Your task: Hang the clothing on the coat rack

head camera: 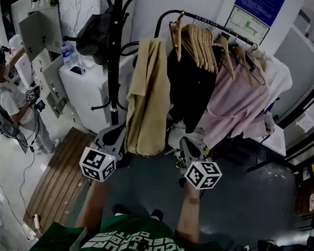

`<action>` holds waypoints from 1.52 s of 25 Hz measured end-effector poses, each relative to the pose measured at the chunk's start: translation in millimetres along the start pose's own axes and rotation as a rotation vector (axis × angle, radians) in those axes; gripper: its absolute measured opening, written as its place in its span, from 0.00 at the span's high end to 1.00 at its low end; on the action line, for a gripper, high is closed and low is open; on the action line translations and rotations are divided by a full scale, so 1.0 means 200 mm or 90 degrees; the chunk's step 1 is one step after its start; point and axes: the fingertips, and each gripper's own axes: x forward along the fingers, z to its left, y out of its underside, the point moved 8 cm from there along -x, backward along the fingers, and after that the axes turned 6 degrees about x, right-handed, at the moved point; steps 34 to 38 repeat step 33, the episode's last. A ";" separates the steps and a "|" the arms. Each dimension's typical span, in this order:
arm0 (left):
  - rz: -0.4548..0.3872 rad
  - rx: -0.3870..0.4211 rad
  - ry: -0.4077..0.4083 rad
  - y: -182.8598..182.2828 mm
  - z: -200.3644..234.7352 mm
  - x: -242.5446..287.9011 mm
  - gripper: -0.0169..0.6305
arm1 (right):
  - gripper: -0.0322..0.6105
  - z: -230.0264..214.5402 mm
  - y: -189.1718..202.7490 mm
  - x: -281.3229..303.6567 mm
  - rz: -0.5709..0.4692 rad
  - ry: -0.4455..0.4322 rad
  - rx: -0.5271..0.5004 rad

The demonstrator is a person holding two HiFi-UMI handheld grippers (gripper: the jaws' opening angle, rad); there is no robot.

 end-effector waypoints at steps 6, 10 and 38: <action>0.002 -0.003 -0.020 -0.01 -0.11 0.09 0.97 | 0.94 -0.14 -0.02 -0.07 -0.010 -0.010 0.004; 0.001 0.004 -0.026 -0.01 -0.17 0.11 0.97 | 0.94 -0.18 -0.04 -0.09 -0.009 -0.019 -0.006; 0.001 0.017 -0.050 -0.04 -0.25 0.11 0.97 | 0.94 -0.28 -0.10 -0.18 -0.015 -0.016 -0.042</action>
